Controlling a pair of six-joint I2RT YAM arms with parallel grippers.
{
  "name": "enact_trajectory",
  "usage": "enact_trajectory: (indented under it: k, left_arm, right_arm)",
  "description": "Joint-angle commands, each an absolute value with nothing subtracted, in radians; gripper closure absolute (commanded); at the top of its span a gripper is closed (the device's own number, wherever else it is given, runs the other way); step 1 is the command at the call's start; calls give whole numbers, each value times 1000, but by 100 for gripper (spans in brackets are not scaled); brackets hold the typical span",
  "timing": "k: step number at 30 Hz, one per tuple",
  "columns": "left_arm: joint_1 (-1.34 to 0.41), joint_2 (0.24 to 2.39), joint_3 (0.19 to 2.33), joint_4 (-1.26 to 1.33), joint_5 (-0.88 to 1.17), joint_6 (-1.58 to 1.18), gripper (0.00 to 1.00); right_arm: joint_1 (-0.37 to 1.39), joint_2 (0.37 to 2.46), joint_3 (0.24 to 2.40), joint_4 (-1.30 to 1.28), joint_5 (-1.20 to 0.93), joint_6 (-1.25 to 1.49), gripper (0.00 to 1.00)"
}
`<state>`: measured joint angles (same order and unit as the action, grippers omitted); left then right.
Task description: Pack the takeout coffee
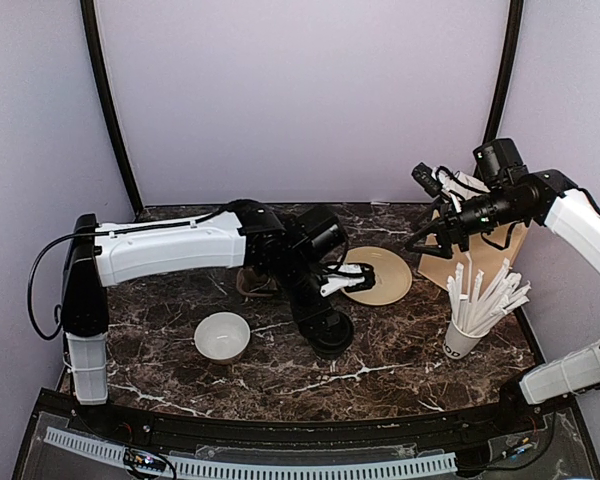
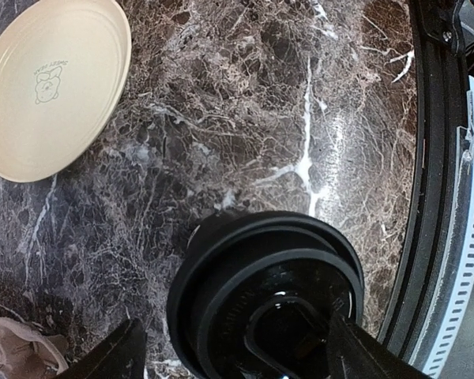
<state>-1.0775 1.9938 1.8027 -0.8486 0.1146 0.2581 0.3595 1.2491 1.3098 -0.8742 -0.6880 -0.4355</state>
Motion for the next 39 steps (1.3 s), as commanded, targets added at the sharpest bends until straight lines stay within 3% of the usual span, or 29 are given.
enact_trajectory:
  k: [1, 13, 16, 19, 23, 31, 39]
  left_arm:
    - [-1080, 1985, 1835, -904, 97, 249, 19]
    - [-1093, 1905, 1790, -787, 77, 246, 17]
    - [-1102, 1911, 1786, -796, 129, 237, 3]
    - [-1108, 1906, 1763, -764, 134, 234, 1]
    - [-1109, 1938, 1778, -767, 104, 228, 3]
    - [-1109, 1993, 1802, -793, 105, 230, 15]
    - [-1109, 2010, 1801, -798, 73, 242, 14]
  right_arm:
    - [354, 1252, 1307, -842, -716, -433, 28]
    - [354, 1252, 1305, -847, -705, -424, 28]
    - [353, 1253, 1309, -851, -705, -424, 28]
    - [354, 1257, 1305, -846, -709, -422, 27]
    - [353, 1267, 1315, -855, -712, -424, 28]
    - [353, 1265, 1302, -852, -710, -425, 28]
    - [353, 1266, 1296, -847, -711, -426, 28]
